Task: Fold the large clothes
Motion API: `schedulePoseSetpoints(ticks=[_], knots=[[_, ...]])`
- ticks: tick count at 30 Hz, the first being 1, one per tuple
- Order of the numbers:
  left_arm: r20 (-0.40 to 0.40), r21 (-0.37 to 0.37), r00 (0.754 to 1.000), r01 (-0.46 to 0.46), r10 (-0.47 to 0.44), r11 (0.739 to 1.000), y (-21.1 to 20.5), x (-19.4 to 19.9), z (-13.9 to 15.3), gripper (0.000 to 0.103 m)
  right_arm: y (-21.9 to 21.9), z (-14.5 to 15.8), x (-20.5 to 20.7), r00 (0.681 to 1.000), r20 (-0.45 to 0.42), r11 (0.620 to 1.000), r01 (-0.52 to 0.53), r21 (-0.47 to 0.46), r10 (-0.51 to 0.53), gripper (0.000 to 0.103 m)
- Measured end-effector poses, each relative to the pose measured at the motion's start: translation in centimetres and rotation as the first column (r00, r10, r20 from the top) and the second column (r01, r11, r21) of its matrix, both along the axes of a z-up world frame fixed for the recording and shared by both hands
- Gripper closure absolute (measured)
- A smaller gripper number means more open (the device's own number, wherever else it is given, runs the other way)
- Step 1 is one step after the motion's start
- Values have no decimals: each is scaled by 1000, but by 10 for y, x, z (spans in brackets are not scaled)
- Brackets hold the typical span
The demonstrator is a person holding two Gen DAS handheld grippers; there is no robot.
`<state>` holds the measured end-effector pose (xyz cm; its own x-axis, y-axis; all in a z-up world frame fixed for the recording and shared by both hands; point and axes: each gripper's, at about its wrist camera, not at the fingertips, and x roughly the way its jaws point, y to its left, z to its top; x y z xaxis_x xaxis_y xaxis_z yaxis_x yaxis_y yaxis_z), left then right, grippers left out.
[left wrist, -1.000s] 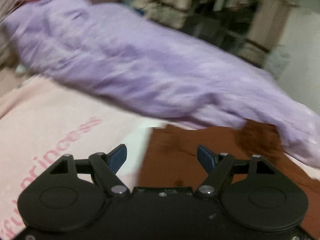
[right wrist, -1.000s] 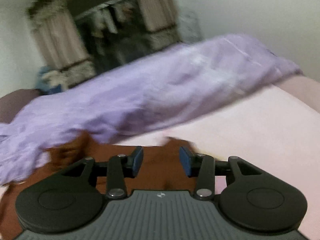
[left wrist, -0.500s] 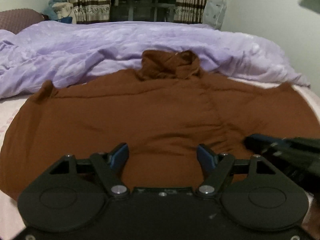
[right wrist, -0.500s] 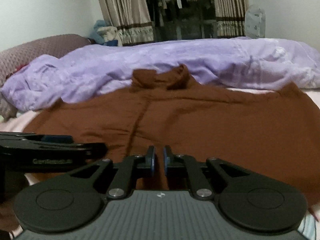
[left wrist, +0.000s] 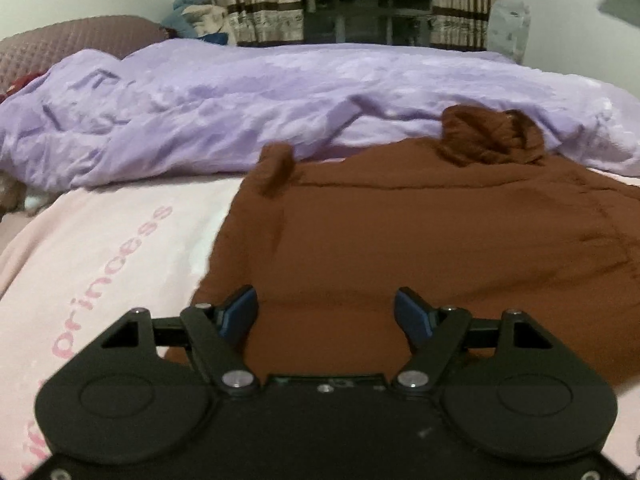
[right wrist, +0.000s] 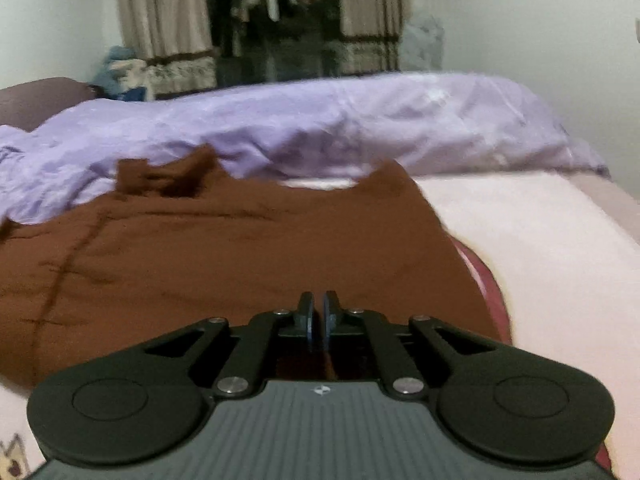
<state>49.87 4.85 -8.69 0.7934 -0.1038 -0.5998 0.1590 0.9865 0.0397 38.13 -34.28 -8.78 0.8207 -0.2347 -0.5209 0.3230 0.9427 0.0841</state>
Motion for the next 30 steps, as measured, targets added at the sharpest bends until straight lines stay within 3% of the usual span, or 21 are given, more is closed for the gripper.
schedulePoseSetpoints(ticks=[3,8,12,14,20,26,30], knots=[[-2,-20,1000,-4,4,1000,2,0,-13,22,-15,-19,1,1000,-7,993,-2,115,3,100],[25,6,999,-22,22,1000,-6,-2,-16,20,-13,-28,0,1000,25,995,7,102,-10,102],[33,8,999,-2,2,1000,-3,4,5,21,-17,-8,2,1000,1,995,-3,95,3,101],[68,26,998,-4,2,1000,-2,12,18,21,-21,6,5,1000,28,998,9,65,-11,96],[100,10,995,-24,23,1000,5,47,40,22,-45,29,38,993,97,998,64,22,-66,95],[-1,-6,1000,-28,28,1000,6,86,22,22,-77,7,74,993,12,989,115,89,-116,96],[-91,-122,994,-69,58,990,21,99,-1,18,-83,-14,74,992,-8,983,122,134,-122,98]])
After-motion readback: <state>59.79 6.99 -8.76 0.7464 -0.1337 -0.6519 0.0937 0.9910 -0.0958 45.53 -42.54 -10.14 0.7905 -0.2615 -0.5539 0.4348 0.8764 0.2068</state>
